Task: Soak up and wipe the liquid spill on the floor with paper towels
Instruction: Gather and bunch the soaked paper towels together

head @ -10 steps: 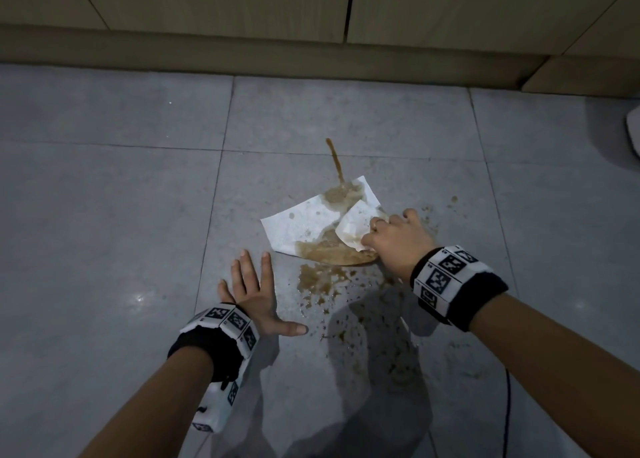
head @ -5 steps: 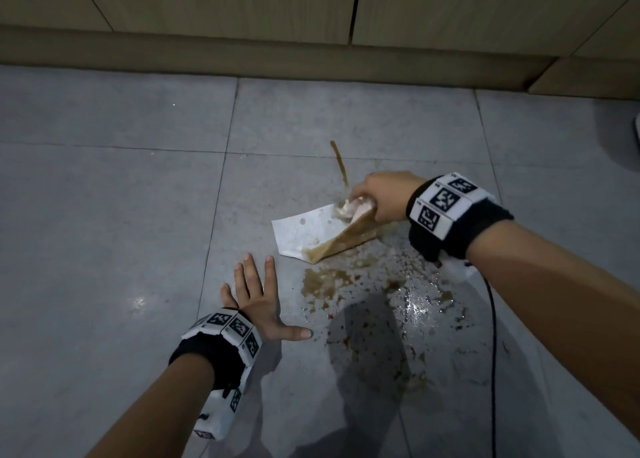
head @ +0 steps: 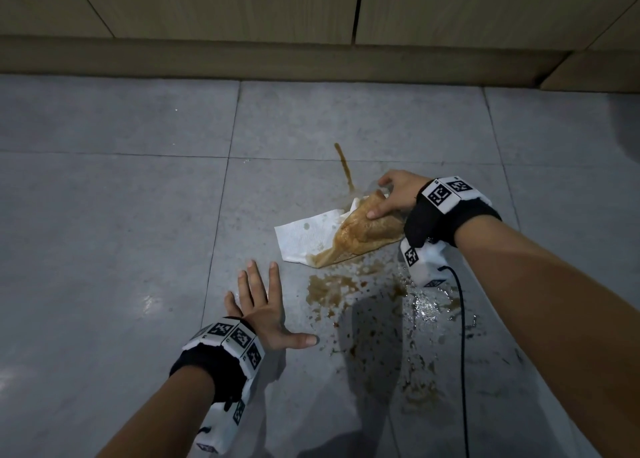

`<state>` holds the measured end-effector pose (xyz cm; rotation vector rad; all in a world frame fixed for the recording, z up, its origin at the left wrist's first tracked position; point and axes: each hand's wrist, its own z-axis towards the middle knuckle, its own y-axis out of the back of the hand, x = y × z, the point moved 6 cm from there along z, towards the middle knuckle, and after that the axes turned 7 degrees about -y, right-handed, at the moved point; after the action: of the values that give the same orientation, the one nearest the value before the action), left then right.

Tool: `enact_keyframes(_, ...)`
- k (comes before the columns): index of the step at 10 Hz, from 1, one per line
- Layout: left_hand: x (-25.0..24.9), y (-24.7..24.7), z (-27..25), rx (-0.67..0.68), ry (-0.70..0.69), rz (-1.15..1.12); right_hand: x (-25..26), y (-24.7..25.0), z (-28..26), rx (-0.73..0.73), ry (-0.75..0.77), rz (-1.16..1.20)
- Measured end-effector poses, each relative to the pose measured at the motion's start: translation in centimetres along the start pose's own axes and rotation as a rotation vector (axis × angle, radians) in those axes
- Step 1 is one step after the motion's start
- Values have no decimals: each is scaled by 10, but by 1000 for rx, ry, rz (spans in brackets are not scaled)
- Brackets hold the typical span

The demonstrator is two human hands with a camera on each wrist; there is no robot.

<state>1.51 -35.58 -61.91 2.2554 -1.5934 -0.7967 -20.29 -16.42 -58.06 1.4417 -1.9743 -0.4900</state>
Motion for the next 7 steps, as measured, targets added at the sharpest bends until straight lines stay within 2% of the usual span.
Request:
enact_keyframes(1,0,0,-1,4,5,-10,2,-1,-4,68,-50,-80)
enact_keyframes(2,-2,1,-1,-4,5,-9,8,1,-13,-60,-76,-222)
enact_keyframes(3,-2,0,-1,-26,23,-8,40,3,-43,-379,109,-241)
enact_keyframes(4,-2,1,-2,-40,37,5,82,-37,-69,-336,378,-387)
enact_keyframes(5,-5,3,-4,-43,36,1,103,-94,-69,-194,440,-532)
enact_keyframes(6,-7,5,-7,-23,26,-19,111,-121,-68,-250,460,-580)
enact_keyframes(7,-5,5,-5,-22,31,-18,108,-120,-74,-332,490,-596)
